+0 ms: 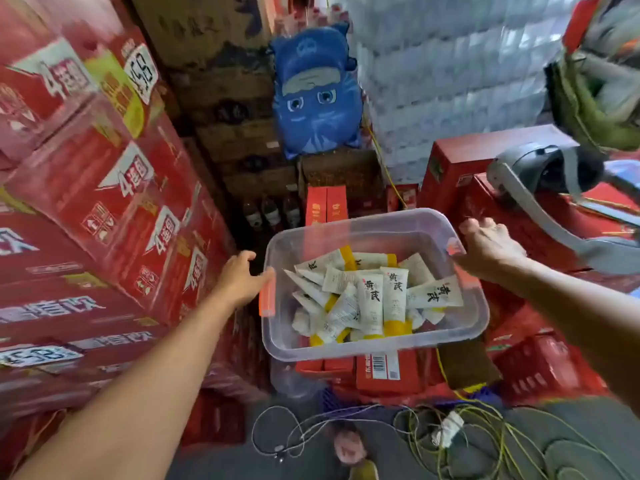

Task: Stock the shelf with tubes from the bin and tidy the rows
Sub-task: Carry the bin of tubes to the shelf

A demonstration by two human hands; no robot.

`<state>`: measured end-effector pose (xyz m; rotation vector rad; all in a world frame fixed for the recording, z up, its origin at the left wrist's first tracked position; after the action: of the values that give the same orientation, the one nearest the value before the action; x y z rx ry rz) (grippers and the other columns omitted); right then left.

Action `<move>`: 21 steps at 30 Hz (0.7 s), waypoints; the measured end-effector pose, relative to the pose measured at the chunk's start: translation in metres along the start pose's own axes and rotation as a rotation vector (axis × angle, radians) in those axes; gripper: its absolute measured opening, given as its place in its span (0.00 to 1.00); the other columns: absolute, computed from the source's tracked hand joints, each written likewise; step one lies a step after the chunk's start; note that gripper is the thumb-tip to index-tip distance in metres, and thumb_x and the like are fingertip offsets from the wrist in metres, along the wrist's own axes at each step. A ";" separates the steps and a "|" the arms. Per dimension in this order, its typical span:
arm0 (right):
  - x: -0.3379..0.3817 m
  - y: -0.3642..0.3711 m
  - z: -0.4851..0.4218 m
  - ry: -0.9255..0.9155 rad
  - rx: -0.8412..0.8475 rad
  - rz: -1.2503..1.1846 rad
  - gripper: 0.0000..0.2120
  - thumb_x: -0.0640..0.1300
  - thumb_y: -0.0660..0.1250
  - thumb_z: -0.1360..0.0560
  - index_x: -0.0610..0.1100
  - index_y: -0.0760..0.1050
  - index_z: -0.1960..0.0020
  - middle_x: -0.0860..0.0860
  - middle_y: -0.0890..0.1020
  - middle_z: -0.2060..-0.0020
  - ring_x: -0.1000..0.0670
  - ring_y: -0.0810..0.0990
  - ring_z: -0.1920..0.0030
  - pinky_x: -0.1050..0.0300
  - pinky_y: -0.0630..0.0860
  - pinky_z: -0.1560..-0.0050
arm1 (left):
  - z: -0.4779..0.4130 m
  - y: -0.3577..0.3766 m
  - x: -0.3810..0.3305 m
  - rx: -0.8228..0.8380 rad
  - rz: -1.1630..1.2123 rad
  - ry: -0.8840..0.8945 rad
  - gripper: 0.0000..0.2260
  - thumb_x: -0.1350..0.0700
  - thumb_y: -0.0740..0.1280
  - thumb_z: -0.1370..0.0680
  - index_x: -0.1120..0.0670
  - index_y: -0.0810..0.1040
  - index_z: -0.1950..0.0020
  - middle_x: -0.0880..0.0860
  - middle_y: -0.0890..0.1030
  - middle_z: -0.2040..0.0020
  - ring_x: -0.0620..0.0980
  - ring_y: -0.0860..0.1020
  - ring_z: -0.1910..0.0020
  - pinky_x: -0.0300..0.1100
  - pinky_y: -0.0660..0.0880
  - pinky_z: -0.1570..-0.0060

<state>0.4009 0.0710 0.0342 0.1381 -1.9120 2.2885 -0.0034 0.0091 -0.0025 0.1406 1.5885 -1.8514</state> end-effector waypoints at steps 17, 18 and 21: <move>-0.022 0.063 -0.038 0.507 0.235 -0.546 0.19 0.41 0.71 0.30 0.37 0.72 0.42 0.39 0.80 0.52 0.40 0.79 0.56 0.55 0.73 0.66 | -0.043 0.063 0.020 0.170 0.187 -0.260 0.17 0.54 0.68 0.24 0.53 0.73 0.35 0.54 0.76 0.41 0.57 0.76 0.41 0.49 0.75 0.45; -0.023 0.064 -0.038 0.530 0.224 -0.585 0.20 0.41 0.72 0.31 0.37 0.72 0.42 0.39 0.79 0.52 0.40 0.79 0.55 0.54 0.74 0.63 | -0.042 0.062 0.020 0.185 0.239 -0.285 0.18 0.54 0.69 0.24 0.51 0.73 0.35 0.54 0.76 0.39 0.57 0.76 0.41 0.51 0.78 0.50; -0.022 0.063 -0.038 0.563 0.164 -0.655 0.22 0.40 0.74 0.33 0.37 0.72 0.43 0.39 0.79 0.51 0.38 0.80 0.52 0.47 0.79 0.53 | -0.038 0.055 0.018 0.178 0.364 -0.320 0.17 0.57 0.72 0.26 0.48 0.72 0.39 0.53 0.74 0.41 0.58 0.76 0.45 0.48 0.79 0.71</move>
<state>0.4122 0.0957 -0.0377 0.1026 -1.1730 1.7785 -0.0001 0.0349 -0.0666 0.1884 1.0981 -1.6312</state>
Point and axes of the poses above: each hand's wrist, its own z-axis away from the middle knuckle, its own y-axis out of the palm, x = y × z, the point moved 1 cm from there along -z, towards the middle knuckle
